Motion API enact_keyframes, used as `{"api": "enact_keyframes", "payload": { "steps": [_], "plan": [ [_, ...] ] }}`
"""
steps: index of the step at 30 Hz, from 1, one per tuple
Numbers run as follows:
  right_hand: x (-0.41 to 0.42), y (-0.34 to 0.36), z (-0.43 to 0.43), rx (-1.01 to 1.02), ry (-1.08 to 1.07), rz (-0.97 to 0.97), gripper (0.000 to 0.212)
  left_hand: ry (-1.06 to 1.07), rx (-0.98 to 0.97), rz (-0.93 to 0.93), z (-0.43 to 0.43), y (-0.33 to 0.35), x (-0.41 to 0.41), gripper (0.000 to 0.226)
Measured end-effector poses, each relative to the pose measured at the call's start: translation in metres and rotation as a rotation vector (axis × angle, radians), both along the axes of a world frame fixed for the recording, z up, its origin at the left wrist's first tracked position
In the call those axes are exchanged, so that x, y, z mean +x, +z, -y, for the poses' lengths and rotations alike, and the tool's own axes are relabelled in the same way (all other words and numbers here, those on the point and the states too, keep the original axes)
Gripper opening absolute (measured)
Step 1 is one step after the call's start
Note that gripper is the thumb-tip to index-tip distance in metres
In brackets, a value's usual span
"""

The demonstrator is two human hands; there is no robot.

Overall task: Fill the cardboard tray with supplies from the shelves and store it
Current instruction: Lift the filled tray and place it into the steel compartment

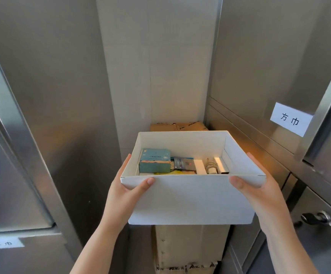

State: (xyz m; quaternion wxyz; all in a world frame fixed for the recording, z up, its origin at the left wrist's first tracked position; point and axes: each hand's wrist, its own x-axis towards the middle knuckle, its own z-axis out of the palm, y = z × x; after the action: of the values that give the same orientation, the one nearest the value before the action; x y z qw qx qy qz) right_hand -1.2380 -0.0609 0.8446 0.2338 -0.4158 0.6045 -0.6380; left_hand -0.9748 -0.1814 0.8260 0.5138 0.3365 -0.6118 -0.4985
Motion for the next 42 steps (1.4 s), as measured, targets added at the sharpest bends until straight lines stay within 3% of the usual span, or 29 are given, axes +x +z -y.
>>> {"api": "enact_keyframes", "payload": {
  "steps": [5,14,17,20,23,25,29,42],
  "plan": [
    [-0.01,-0.003,0.014,-0.013,0.025,0.021,0.102,-0.001,0.018,-0.005,0.011,-0.004,-0.01,0.088],
    [-0.021,-0.004,0.034,0.004,-0.009,-0.038,0.118,0.022,-0.006,0.025,0.032,-0.009,-0.021,0.067],
    [-0.019,-0.01,0.038,0.005,-0.101,-0.098,0.108,0.126,-0.048,0.053,0.03,-0.009,-0.025,0.077],
    [-0.008,-0.019,0.038,-0.126,-0.359,-0.351,0.094,0.364,-0.231,0.175,0.02,-0.011,-0.029,0.093],
    [0.001,-0.026,0.037,-0.351,-0.51,-0.758,0.065,0.533,-0.586,0.398,0.014,-0.016,-0.032,0.08],
    [0.002,-0.032,0.037,-0.385,-0.508,-0.915,0.048,0.561,-0.784,0.548,0.013,-0.021,-0.037,0.07],
    [0.003,-0.038,0.038,-0.357,-0.47,-0.924,0.038,0.534,-0.851,0.656,0.013,-0.028,-0.043,0.061],
    [-0.012,-0.036,0.066,-0.295,-0.438,-0.848,0.032,0.527,-0.775,0.603,0.045,-0.03,-0.063,0.055]
  ]
}}
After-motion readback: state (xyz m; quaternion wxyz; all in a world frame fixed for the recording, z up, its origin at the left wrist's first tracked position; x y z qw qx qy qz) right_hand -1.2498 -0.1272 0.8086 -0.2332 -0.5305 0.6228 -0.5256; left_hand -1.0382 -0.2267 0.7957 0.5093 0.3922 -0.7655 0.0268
